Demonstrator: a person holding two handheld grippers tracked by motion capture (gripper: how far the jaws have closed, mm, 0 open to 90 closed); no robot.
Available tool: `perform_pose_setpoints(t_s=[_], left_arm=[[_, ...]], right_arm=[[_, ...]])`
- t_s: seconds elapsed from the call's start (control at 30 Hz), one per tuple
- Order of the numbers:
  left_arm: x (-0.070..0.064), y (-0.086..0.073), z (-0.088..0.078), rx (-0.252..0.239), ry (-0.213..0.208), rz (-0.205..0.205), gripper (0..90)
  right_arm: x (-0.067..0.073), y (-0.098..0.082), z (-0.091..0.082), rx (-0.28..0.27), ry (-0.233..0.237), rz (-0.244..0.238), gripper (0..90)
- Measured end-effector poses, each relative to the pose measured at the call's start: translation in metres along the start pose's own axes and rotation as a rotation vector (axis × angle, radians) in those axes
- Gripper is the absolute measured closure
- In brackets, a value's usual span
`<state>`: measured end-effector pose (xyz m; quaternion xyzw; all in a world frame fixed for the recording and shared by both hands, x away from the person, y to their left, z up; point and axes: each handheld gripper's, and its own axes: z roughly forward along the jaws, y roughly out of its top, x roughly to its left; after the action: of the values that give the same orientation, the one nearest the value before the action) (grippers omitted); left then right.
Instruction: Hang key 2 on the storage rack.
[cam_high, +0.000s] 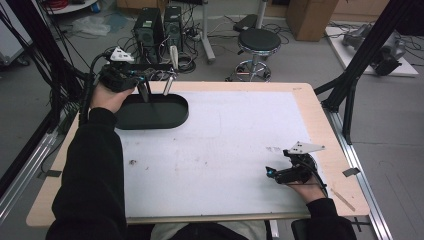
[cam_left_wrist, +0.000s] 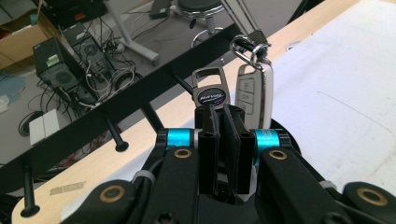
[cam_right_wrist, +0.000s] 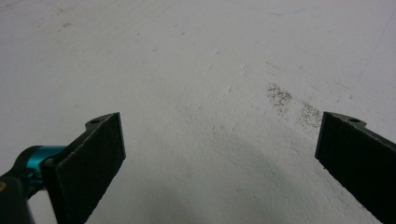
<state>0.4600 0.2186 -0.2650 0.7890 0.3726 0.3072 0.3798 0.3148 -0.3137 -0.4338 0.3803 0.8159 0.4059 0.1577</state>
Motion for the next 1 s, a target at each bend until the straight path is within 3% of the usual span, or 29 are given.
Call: perform_pose_setpoints(t_s=[0.13,0.23,0.37,0.57,0.8,1.0], left_arm=[[0.001,-0.001,0.007,0.02,0.015,-0.011,84.2],[0.002,-0.004,0.015,0.07,0.023,-0.03,84.2],[-0.001,-0.006,0.021,0.102,0.034,-0.017,84.2],[-0.003,-0.012,0.033,0.131,0.044,-0.031,84.0],[-0.002,-0.013,0.042,0.125,0.064,-0.035,84.0],[-0.003,-0.014,0.052,0.1,0.109,-0.025,84.0]], right_arm=[[0.0,0.0,0.0,0.001,0.0,0.002,0.8],[-0.001,0.0,-0.001,0.001,0.0,0.009,0.8],[-0.001,-0.001,0.0,0.001,0.001,0.01,0.8],[-0.002,-0.001,-0.001,0.0,-0.003,0.011,0.8],[-0.002,-0.001,-0.001,-0.002,-0.005,0.016,0.8],[-0.002,-0.001,-0.001,0.0,-0.006,0.014,0.8]])
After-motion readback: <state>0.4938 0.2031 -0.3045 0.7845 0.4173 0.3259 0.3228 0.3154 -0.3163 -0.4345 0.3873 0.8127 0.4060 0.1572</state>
